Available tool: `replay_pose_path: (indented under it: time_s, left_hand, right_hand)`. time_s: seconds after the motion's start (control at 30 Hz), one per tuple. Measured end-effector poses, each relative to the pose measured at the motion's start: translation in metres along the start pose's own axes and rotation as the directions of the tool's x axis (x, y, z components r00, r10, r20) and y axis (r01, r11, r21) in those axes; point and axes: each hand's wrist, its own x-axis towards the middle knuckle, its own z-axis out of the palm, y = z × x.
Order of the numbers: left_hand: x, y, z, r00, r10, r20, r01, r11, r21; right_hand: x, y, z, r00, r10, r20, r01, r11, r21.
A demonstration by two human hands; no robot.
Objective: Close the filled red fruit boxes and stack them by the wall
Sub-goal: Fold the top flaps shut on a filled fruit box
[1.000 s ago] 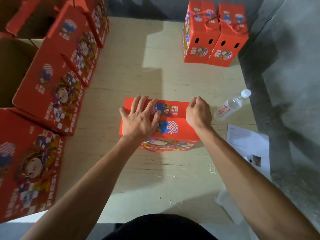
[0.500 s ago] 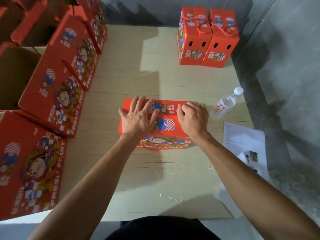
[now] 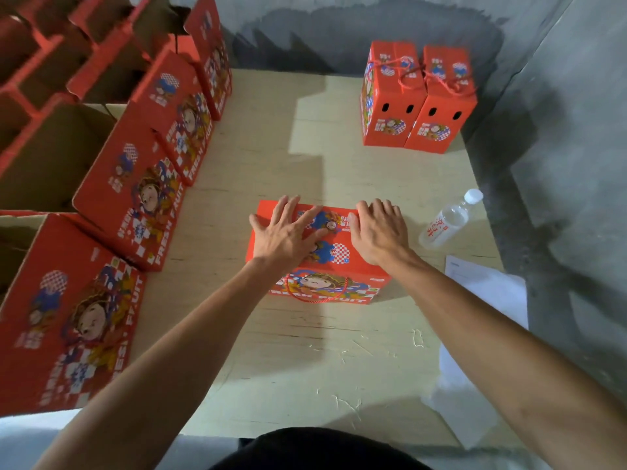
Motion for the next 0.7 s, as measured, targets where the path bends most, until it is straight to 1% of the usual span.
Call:
replay_pose_path:
  time_s: [0.07, 0.1, 0.13, 0.17, 0.2, 0.27, 0.3, 0.33, 0.37, 0.4, 0.43, 0.47, 0.5, 0.53, 0.57, 0.6, 0.63, 0.67, 0.7]
  left_hand:
    - [0.004, -0.004, -0.005, 0.997, 0.075, 0.022, -0.075, 0.997, 0.012]
    - [0.005, -0.003, -0.008, 0.996, 0.092, 0.022, -0.092, 0.996, 0.01]
    - [0.005, 0.001, -0.01, 0.997, 0.076, 0.001, -0.076, 0.997, 0.004]
    - [0.003, 0.006, -0.011, 0.999, 0.019, -0.037, -0.019, 1.0, -0.013]
    - [-0.001, 0.013, -0.011, 0.994, -0.073, -0.08, 0.069, 0.996, -0.051]
    - [-0.014, 0.03, -0.005, 0.949, -0.296, -0.107, 0.273, 0.943, -0.191]
    - [-0.021, 0.038, 0.002, 0.912, -0.401, -0.083, 0.362, 0.883, -0.299]
    - [-0.028, 0.045, 0.01, 0.871, -0.491, -0.028, 0.429, 0.787, -0.443]
    - [-0.033, 0.052, 0.016, 0.835, -0.546, 0.065, 0.47, 0.647, -0.6]
    - [-0.035, 0.057, 0.022, 0.814, -0.558, 0.16, 0.479, 0.491, -0.728]
    - [-0.037, 0.059, 0.026, 0.805, -0.544, 0.237, 0.478, 0.358, -0.802]
    - [-0.038, 0.058, 0.029, 0.813, -0.512, 0.279, 0.463, 0.276, -0.842]
    - [-0.039, 0.054, 0.029, 0.839, -0.46, 0.292, 0.434, 0.24, -0.868]
    - [-0.041, 0.049, 0.03, 0.876, -0.39, 0.285, 0.387, 0.212, -0.898]
    - [-0.043, 0.044, 0.03, 0.905, -0.314, 0.286, 0.346, 0.156, -0.925]
    - [-0.045, 0.04, 0.03, 0.927, -0.243, 0.286, 0.312, 0.076, -0.947]
    - [-0.048, 0.038, 0.028, 0.942, -0.19, 0.275, 0.283, 0.016, -0.959]
    - [-0.051, 0.038, 0.026, 0.953, -0.167, 0.253, 0.255, -0.012, -0.967]
    - [-0.053, 0.039, 0.024, 0.96, -0.159, 0.229, 0.229, -0.015, -0.973]
  right_hand:
    - [-0.003, -0.004, -0.004, 0.997, 0.067, 0.038, -0.066, 0.998, -0.022]
    - [-0.008, -0.006, -0.006, 0.992, 0.116, 0.058, -0.114, 0.993, -0.025]
    - [-0.014, -0.008, -0.008, 0.982, 0.171, 0.074, -0.17, 0.985, -0.025]
    - [-0.02, -0.01, -0.01, 0.968, 0.229, 0.1, -0.228, 0.973, -0.025]
    - [-0.026, -0.011, -0.013, 0.951, 0.283, 0.125, -0.282, 0.959, -0.027]
    - [-0.038, -0.011, -0.017, 0.917, 0.363, 0.163, -0.362, 0.931, -0.041]
    - [-0.046, -0.011, -0.019, 0.907, 0.384, 0.175, -0.382, 0.923, -0.046]
    - [-0.055, -0.011, -0.021, 0.904, 0.386, 0.181, -0.388, 0.921, -0.028]
    - [-0.064, -0.011, -0.023, 0.912, 0.374, 0.17, -0.379, 0.926, -0.003]
    - [-0.073, -0.009, -0.022, 0.924, 0.35, 0.156, -0.355, 0.935, 0.006]
    - [-0.08, -0.007, -0.019, 0.927, 0.321, 0.196, -0.331, 0.944, 0.018]
    - [-0.084, -0.005, -0.015, 0.914, 0.307, 0.266, -0.333, 0.941, 0.057]
    - [-0.085, -0.003, -0.011, 0.884, 0.325, 0.338, -0.382, 0.916, 0.119]
    - [-0.084, 0.0, -0.007, 0.838, 0.362, 0.408, -0.463, 0.868, 0.18]
    - [-0.08, 0.001, -0.005, 0.78, 0.381, 0.496, -0.538, 0.814, 0.22]
    - [-0.077, 0.0, -0.004, 0.733, 0.374, 0.568, -0.59, 0.765, 0.258]
    - [-0.075, -0.001, -0.002, 0.7, 0.367, 0.613, -0.637, 0.709, 0.303]
    - [-0.074, -0.003, -0.001, 0.674, 0.368, 0.641, -0.681, 0.647, 0.344]
    - [-0.075, -0.005, 0.002, 0.66, 0.382, 0.647, -0.714, 0.588, 0.381]
